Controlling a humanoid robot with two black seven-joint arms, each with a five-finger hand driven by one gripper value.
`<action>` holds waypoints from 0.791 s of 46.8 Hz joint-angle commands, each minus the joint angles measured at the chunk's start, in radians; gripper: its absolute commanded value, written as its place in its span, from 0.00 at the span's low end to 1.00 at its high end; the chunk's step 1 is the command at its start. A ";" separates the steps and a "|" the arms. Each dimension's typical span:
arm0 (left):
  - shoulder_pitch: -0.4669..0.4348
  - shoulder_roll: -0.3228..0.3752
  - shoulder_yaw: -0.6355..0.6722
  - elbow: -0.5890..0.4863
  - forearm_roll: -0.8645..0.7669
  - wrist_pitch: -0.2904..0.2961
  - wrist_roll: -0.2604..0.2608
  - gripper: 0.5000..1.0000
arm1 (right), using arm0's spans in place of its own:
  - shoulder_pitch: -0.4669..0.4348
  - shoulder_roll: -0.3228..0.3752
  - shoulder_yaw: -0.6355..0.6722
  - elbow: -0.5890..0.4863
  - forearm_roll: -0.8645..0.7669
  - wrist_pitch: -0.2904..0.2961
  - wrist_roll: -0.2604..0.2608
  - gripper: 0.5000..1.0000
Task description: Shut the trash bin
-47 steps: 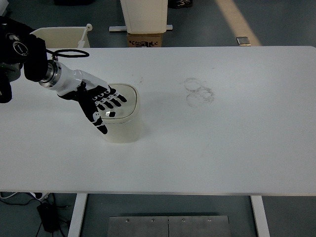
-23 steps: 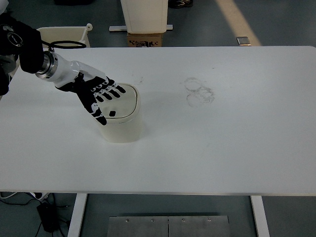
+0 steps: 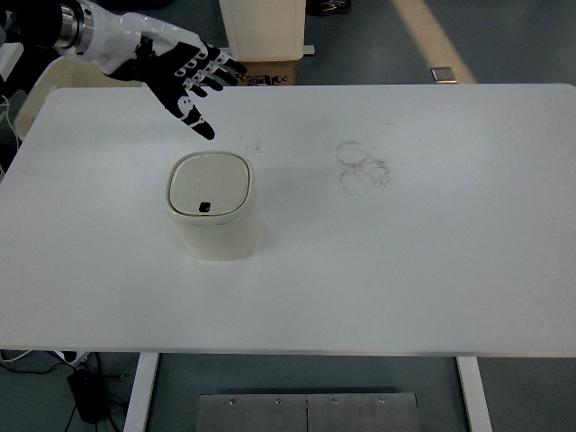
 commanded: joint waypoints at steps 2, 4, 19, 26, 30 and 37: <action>0.010 0.014 -0.030 0.066 -0.033 -0.002 -0.001 1.00 | 0.001 0.000 0.000 0.001 -0.001 0.000 0.000 0.98; 0.013 0.033 -0.036 0.089 -0.043 -0.002 -0.001 1.00 | 0.001 0.000 0.000 0.001 0.000 0.000 0.000 0.98; 0.163 0.126 -0.265 0.215 -0.056 0.001 -0.006 1.00 | 0.000 0.000 0.000 0.001 -0.001 0.000 0.000 0.98; 0.288 0.168 -0.443 0.275 -0.059 0.011 -0.010 1.00 | 0.000 0.000 0.000 0.001 -0.001 0.000 0.000 0.98; 0.380 0.180 -0.547 0.318 -0.074 0.014 -0.012 1.00 | 0.000 0.000 0.000 0.001 -0.001 0.000 0.000 0.98; 0.513 0.183 -0.716 0.430 -0.100 0.011 -0.015 1.00 | 0.000 0.000 0.000 0.001 -0.001 0.000 0.000 0.98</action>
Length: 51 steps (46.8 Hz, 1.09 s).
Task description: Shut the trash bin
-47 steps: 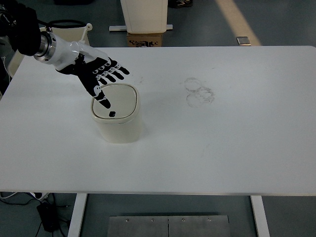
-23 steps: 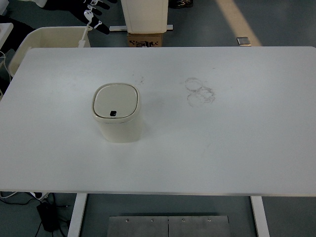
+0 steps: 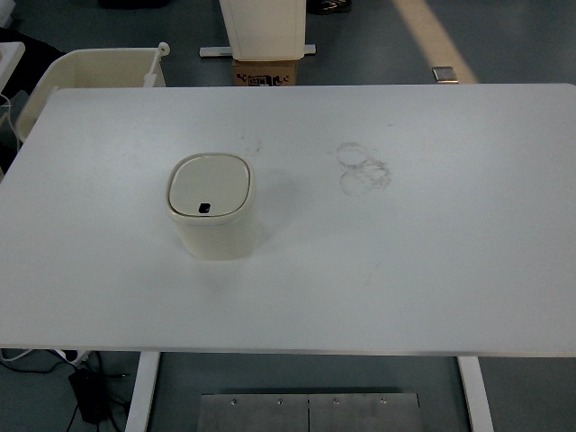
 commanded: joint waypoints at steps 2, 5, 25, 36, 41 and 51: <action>0.088 -0.001 -0.123 0.075 -0.005 -0.005 -0.004 1.00 | 0.000 0.000 0.000 0.000 0.000 0.000 0.000 0.98; 0.140 -0.001 -0.202 0.111 -0.005 -0.008 -0.025 1.00 | -0.002 0.000 0.000 0.000 0.000 0.000 0.000 0.98; 0.547 -0.009 -0.576 0.181 -0.098 -0.005 -0.183 1.00 | -0.005 0.000 0.000 0.000 0.000 0.000 0.000 0.98; 0.702 -0.039 -0.651 0.266 -0.192 -0.008 -0.188 1.00 | -0.005 0.000 0.000 0.000 0.000 0.000 0.000 0.98; 0.752 -0.058 -0.691 0.304 -0.198 -0.011 -0.188 1.00 | -0.005 0.000 0.000 0.000 0.000 0.000 0.000 0.98; 0.827 -0.130 -0.723 0.352 -0.214 -0.013 -0.185 1.00 | -0.005 0.000 0.000 0.000 0.000 0.000 0.000 0.98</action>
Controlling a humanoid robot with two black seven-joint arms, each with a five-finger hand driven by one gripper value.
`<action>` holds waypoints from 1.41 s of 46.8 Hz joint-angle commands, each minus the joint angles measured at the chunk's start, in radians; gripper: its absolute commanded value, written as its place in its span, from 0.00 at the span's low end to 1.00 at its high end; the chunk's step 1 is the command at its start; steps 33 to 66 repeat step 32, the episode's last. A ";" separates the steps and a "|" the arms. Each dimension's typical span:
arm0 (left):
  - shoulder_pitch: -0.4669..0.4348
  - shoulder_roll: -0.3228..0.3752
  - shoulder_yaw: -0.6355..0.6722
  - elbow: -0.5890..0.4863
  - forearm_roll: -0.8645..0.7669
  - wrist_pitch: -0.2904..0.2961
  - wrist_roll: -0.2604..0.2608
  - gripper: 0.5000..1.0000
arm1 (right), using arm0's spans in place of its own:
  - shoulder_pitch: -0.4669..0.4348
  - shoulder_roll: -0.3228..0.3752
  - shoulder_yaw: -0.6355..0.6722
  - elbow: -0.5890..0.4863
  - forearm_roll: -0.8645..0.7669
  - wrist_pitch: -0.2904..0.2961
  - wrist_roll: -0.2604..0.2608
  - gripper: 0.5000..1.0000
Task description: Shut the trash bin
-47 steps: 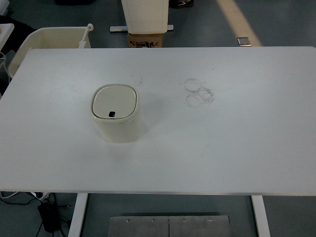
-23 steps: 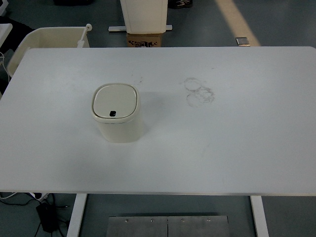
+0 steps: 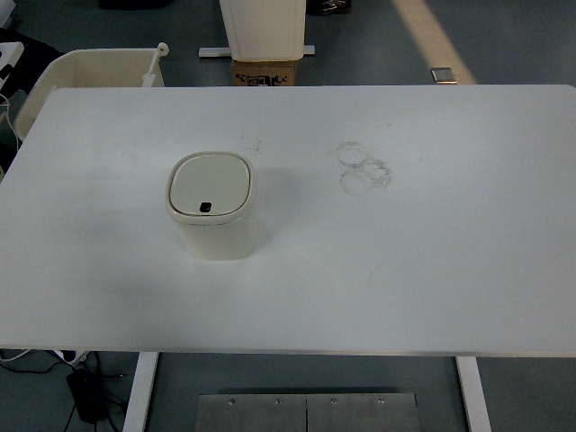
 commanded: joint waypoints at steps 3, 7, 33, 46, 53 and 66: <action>0.031 -0.030 -0.001 0.010 0.001 0.002 0.002 1.00 | 0.000 0.000 0.000 0.000 0.000 0.000 0.000 0.98; 0.042 -0.039 -0.001 0.010 0.002 0.003 0.000 1.00 | 0.000 0.000 0.000 0.000 0.000 0.000 0.000 0.98; 0.051 -0.041 -0.001 0.010 0.010 0.000 0.000 1.00 | 0.000 0.000 0.000 0.000 0.000 0.000 0.002 0.98; 0.051 -0.041 -0.001 0.010 0.010 0.000 0.000 1.00 | 0.000 0.000 0.000 0.000 0.000 0.000 0.002 0.98; 0.051 -0.041 -0.001 0.010 0.010 0.000 0.000 1.00 | 0.000 0.000 0.000 0.000 0.000 0.000 0.002 0.98; 0.051 -0.041 -0.001 0.010 0.010 0.000 0.000 1.00 | 0.000 0.000 0.000 0.000 0.000 0.000 0.002 0.98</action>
